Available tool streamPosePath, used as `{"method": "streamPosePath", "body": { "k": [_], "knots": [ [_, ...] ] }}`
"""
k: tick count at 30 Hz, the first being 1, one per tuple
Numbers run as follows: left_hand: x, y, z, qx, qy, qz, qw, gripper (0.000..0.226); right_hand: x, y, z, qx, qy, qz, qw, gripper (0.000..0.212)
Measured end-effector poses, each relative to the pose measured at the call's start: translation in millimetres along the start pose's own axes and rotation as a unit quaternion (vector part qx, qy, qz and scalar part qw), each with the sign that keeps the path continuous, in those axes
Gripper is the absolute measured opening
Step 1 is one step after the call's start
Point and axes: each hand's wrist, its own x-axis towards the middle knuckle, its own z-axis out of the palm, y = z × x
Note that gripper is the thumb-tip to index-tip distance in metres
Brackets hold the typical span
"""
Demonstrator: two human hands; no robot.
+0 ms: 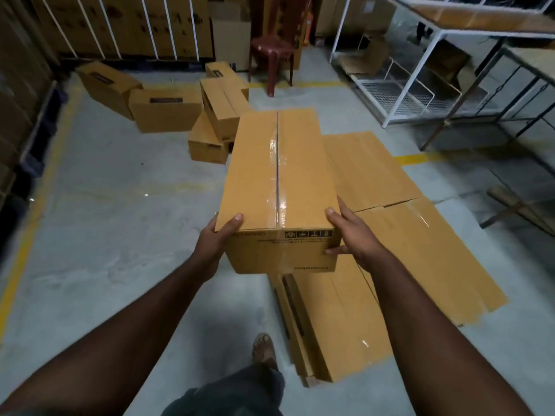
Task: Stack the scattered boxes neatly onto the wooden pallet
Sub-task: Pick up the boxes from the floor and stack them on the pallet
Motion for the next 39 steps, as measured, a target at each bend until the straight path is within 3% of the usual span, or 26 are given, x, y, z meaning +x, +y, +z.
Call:
{"method": "streamPosePath", "body": {
  "k": [3, 6, 9, 12, 14, 20, 23, 27, 31, 39],
  "knots": [
    [35.7, 11.9, 40.0, 0.002, -0.039, -0.023, 0.999, 0.052, 44.2, -5.8, -39.0, 0.013, 0.008, -0.002, 1.0, 0.056],
    [68.6, 24.4, 73.6, -0.001, -0.057, -0.065, 0.996, 0.064, 86.0, -11.0, -69.3, 0.047, 0.009, -0.015, 0.999, 0.051],
    [94.9, 24.5, 107.0, 0.011, -0.026, -0.076, 0.997, 0.074, 126.2, -18.8, -88.8, 0.087, 0.036, -0.018, 0.995, 0.049],
    [115.2, 19.3, 138.4, -0.02, -0.008, -0.067, 0.997, 0.058, 166.5, -24.0, -109.6, 0.099, 0.041, -0.026, 0.994, 0.049],
    [125.9, 17.1, 156.5, -0.021, -0.001, -0.058, 0.998, 0.049, 192.0, -23.2, -124.8, 0.099, 0.026, -0.027, 0.994, 0.048],
    [154.7, 10.4, 195.9, -0.008, 0.049, -0.043, 0.998, 0.05, 252.8, -6.9, -155.3, 0.088, -0.026, 0.0, 0.996, 0.05],
    [170.1, 9.9, 207.6, 0.011, 0.079, -0.049, 0.996, 0.042, 272.3, -1.6, -162.3, 0.097, -0.048, 0.011, 0.994, 0.05],
    [196.0, 13.7, 210.4, 0.037, 0.107, -0.047, 0.992, 0.061, 304.8, -2.7, -162.6, 0.112, -0.076, 0.012, 0.991, 0.05],
    [225.3, 8.9, 206.9, 0.041, 0.132, -0.04, 0.99, 0.061, 337.2, 1.1, -152.8, 0.121, -0.068, 0.003, 0.99, 0.052],
    [271.8, -29.7, 187.0, 0.044, 0.121, -0.066, 0.989, 0.064, 384.0, 43.2, -129.9, 0.132, -0.053, 0.044, 0.989, 0.055]
  ]
}}
